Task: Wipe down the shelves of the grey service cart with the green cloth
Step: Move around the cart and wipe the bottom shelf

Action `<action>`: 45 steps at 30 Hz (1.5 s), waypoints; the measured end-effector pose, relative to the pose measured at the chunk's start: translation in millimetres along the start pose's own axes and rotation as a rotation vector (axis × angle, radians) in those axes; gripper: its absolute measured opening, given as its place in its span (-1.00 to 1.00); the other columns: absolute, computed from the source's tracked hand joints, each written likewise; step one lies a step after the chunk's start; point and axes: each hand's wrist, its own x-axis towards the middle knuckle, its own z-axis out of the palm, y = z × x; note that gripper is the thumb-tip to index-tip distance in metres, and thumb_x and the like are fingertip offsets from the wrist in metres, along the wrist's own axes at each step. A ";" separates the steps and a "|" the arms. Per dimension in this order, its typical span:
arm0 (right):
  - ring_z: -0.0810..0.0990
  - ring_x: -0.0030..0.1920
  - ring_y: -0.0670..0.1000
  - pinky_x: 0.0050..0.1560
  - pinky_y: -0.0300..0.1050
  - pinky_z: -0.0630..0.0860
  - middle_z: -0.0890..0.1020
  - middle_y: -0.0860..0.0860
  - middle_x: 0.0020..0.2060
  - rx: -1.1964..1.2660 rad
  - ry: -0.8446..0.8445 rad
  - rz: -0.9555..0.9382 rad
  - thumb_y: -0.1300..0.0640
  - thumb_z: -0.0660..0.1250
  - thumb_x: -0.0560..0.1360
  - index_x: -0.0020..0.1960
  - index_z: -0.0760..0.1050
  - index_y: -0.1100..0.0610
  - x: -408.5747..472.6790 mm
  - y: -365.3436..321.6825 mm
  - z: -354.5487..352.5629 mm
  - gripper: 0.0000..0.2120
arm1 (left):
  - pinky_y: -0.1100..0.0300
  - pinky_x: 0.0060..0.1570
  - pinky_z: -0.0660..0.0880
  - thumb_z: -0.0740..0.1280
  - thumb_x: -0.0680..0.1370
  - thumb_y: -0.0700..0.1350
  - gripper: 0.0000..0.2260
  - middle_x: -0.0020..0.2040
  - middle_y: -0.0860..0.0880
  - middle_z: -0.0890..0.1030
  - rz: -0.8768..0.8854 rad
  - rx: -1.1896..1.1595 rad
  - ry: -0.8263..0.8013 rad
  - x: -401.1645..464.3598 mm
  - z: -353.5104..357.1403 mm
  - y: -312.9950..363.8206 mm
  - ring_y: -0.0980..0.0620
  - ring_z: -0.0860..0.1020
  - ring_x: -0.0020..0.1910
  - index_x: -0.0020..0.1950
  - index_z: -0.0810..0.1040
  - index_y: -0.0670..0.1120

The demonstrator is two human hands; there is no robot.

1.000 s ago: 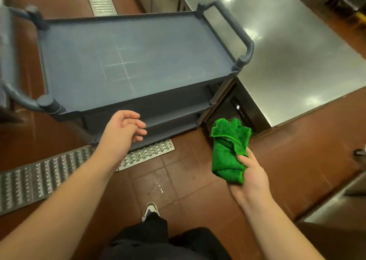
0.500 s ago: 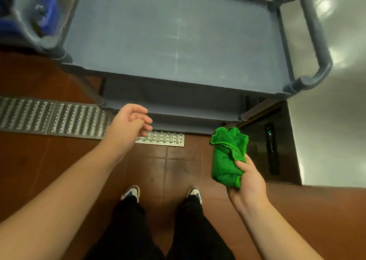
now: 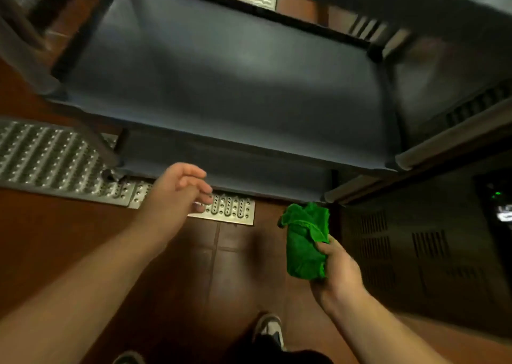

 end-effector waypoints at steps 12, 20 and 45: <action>0.61 -0.16 0.12 -0.17 -0.03 0.52 0.62 0.14 -0.03 -0.036 -0.034 -0.449 0.40 0.09 0.55 0.29 0.50 0.14 322.8 66.6 10.8 -0.59 | 0.09 -0.25 0.53 0.13 0.51 -0.44 -0.74 -0.22 -0.10 0.61 0.094 0.032 -0.060 177.0 21.7 -222.3 -0.01 0.61 -0.28 -0.01 0.49 -0.13; 0.59 0.11 0.22 0.18 0.16 0.54 0.56 0.19 0.20 -0.190 0.110 -0.640 0.33 0.17 0.59 0.49 0.33 0.04 364.0 10.4 -1.7 -0.51 | 0.08 -0.17 0.54 0.14 0.53 -0.41 -0.76 -0.16 -0.12 0.60 0.033 -0.061 0.083 184.4 19.7 -235.4 -0.03 0.61 -0.21 0.04 0.51 -0.16; 0.49 0.31 0.26 0.37 0.06 0.41 0.53 0.13 0.34 -0.790 0.318 -0.694 0.16 0.25 0.57 0.53 0.29 0.00 435.4 26.1 0.9 -0.47 | 0.13 -0.27 0.51 0.19 0.53 -0.37 -0.78 -0.12 -0.12 0.59 -0.028 -0.016 -0.027 229.7 43.9 -230.7 -0.01 0.58 -0.26 0.08 0.48 -0.15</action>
